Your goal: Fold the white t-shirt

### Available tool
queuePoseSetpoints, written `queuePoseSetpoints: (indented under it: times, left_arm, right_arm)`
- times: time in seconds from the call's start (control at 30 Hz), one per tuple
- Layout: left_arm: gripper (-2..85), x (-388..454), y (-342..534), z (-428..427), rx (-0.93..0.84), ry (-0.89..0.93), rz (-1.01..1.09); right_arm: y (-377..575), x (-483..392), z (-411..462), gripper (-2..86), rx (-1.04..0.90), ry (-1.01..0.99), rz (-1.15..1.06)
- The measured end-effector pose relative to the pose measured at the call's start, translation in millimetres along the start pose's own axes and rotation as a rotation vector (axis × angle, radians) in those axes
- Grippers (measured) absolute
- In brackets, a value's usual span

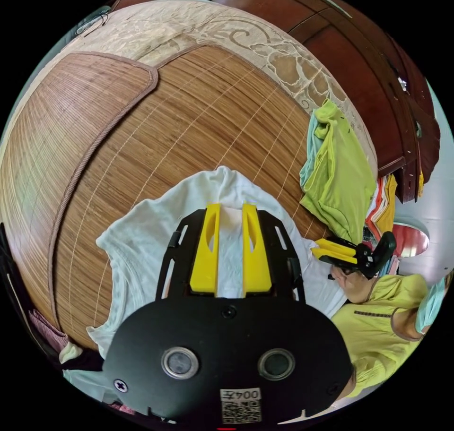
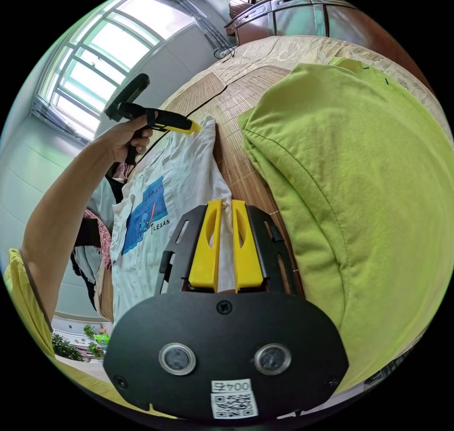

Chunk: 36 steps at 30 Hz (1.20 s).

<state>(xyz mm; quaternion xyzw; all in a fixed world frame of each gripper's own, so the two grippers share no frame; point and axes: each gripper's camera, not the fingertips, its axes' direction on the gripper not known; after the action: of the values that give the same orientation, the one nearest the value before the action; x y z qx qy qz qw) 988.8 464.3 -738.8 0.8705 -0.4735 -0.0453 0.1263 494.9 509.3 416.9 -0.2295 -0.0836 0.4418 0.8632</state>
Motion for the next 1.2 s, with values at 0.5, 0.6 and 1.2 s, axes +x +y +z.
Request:
queuePoseSetpoints:
  times: [0.5,0.6,1.2]
  left_arm:
    - [1.4,98.1,36.0,-42.0,0.065,-0.202,-0.003]
    - [1.9,114.9,46.4,-44.0,0.07,-0.225,-0.029]
    - [0.8,317.2,338.8,-91.2,0.124,-0.766,-0.132]
  right_arm:
    - [3.6,-15.3,2.6,5.0,0.0,0.006,0.001]
    - [4.4,-20.5,4.7,5.0,0.001,0.007,0.001]
    - [8.4,-86.6,33.2,4.9,0.004,0.104,-0.073]
